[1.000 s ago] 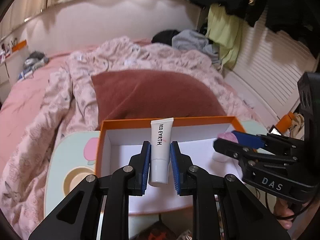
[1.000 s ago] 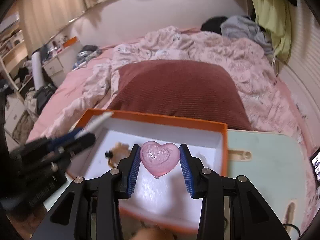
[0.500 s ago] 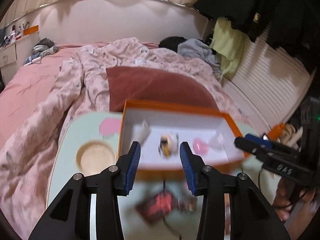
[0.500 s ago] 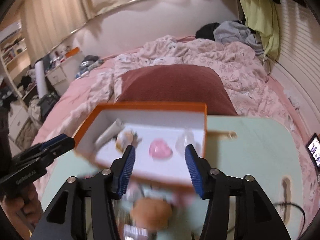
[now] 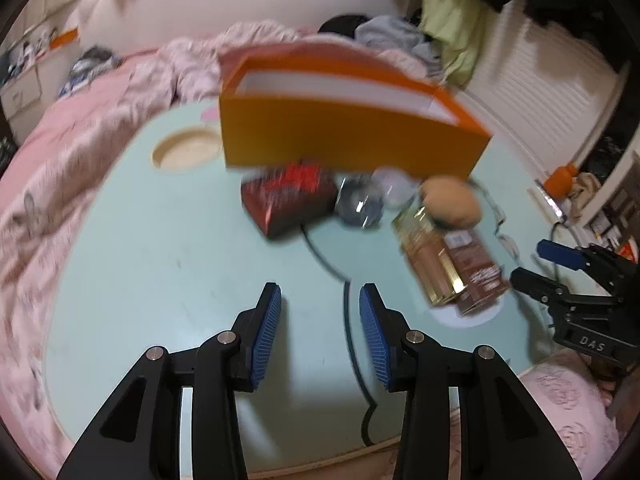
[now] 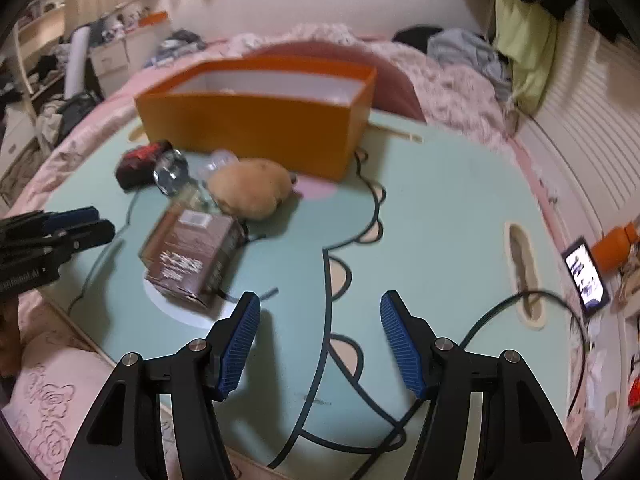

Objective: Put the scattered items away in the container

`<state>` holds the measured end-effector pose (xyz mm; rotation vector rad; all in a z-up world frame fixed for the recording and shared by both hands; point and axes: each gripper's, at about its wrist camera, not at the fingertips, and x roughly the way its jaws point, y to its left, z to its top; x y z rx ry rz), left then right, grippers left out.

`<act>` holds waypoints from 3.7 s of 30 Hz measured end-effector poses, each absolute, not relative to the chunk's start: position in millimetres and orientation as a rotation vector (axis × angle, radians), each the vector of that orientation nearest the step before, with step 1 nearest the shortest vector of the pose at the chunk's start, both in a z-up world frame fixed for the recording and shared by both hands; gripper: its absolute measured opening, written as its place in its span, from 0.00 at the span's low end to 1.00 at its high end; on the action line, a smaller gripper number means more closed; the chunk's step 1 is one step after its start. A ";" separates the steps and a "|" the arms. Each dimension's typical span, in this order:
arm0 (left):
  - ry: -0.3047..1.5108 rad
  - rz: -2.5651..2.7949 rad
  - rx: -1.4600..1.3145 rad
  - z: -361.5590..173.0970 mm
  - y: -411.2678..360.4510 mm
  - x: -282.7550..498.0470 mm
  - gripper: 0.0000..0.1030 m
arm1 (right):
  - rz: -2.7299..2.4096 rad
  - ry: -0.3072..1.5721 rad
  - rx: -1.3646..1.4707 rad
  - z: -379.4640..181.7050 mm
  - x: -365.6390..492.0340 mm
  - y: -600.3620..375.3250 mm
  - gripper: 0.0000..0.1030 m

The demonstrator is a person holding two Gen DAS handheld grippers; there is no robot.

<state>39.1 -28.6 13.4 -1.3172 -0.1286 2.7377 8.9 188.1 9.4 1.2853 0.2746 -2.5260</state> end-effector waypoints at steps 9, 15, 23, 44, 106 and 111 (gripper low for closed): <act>-0.013 2.792 -1.312 0.3 -18.9 35.7 1.00 | -2.584 0.182 1.343 -0.3 0.5 201.4 1.00; -0.013 2.796 -1.303 -0.9 -20.2 36.4 1.00 | -2.589 0.182 1.335 1.1 3.2 200.9 1.00; -0.014 2.796 -1.302 -1.0 -20.5 36.0 1.00 | -2.589 0.183 1.335 1.2 3.2 201.2 1.00; -0.022 2.795 -1.295 1.0 -19.8 38.0 1.00 | -2.547 0.189 1.088 42.1 27.2 175.7 1.00; -0.104 2.589 -1.212 23.9 20.5 11.6 0.18 | -2.578 -0.100 1.242 12.2 1.4 201.0 0.38; -0.126 2.617 -1.123 43.8 7.1 26.5 0.18 | -2.595 -0.094 1.187 19.8 7.2 201.4 0.38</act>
